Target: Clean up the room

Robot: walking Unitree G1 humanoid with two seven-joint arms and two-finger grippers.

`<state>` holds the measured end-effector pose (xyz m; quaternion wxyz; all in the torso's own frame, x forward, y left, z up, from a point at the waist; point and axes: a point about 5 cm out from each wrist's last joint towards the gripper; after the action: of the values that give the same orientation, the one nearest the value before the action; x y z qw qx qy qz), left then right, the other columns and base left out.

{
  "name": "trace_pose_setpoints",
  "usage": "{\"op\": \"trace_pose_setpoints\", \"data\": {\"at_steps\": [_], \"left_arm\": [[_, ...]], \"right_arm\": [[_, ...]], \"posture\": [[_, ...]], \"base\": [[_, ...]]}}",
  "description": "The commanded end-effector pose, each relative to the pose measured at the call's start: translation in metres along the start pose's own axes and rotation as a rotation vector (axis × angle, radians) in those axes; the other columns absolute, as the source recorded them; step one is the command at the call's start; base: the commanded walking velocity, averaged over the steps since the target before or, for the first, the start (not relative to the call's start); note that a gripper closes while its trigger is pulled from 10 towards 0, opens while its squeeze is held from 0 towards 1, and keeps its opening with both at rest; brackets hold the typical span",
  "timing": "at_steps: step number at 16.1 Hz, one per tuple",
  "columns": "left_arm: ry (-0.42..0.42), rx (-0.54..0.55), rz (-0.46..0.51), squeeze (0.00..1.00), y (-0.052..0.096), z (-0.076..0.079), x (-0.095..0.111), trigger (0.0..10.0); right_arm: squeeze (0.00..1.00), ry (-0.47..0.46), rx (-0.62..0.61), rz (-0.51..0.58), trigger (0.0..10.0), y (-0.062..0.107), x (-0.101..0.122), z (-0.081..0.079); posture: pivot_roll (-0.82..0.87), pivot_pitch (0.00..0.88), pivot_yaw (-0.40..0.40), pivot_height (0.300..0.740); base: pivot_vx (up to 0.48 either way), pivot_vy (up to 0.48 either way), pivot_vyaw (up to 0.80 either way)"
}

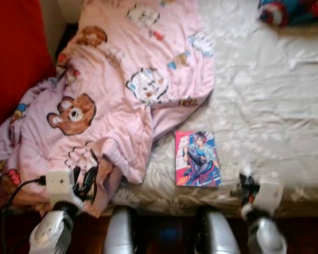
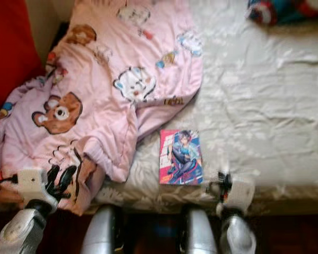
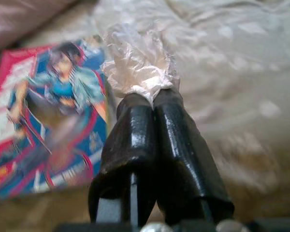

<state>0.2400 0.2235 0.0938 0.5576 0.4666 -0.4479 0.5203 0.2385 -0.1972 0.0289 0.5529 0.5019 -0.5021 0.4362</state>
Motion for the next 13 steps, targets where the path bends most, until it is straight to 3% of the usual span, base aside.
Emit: {"op": "trace_pose_setpoints", "data": {"at_steps": [1, 7, 11, 13], "left_arm": [[0.025, 0.006, -0.017, 0.00, -0.004, 0.001, -0.009, 10.0], [0.056, 0.008, 0.014, 0.00, -0.022, 0.006, -0.016, 10.0], [0.079, 0.015, -0.024, 0.00, -0.032, 0.000, -0.026, 10.0], [0.080, 0.025, -0.065, 0.00, -0.034, -0.005, -0.035, 10.0]], "right_arm": [[0.00, 0.008, 0.023, 0.027, 10.0, -0.003, 0.002, -0.008], [0.00, -0.029, -0.052, 0.090, 10.0, -0.024, 0.030, -0.001], [0.00, 0.003, -0.071, -0.016, 10.0, -0.029, 0.003, 0.002], [0.00, -0.018, -0.147, -0.114, 10.0, -0.023, -0.016, 0.017]], "posture": [[-0.01, 0.153, 0.019, 0.625], [-0.02, 0.098, 0.011, 0.645], [-0.01, 0.061, 0.013, 0.700], [-0.01, 0.048, 0.015, 0.720]], "base": [[0.000, 0.000, 0.00], [0.000, 0.000, 0.00], [0.000, 0.000, 0.00], [0.000, 0.000, 0.00]]}}
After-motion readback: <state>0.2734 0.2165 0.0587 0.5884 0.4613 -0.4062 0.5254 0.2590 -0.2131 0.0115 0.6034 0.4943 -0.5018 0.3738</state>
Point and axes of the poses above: a point about 5 cm out from each wrist's last joint towards the gripper, its own y axis pointing back from the gripper into the wrist, its own x axis along the axis of the wrist's last joint, z = x × y, and after that the axes turned 6 degrees about y, right-handed
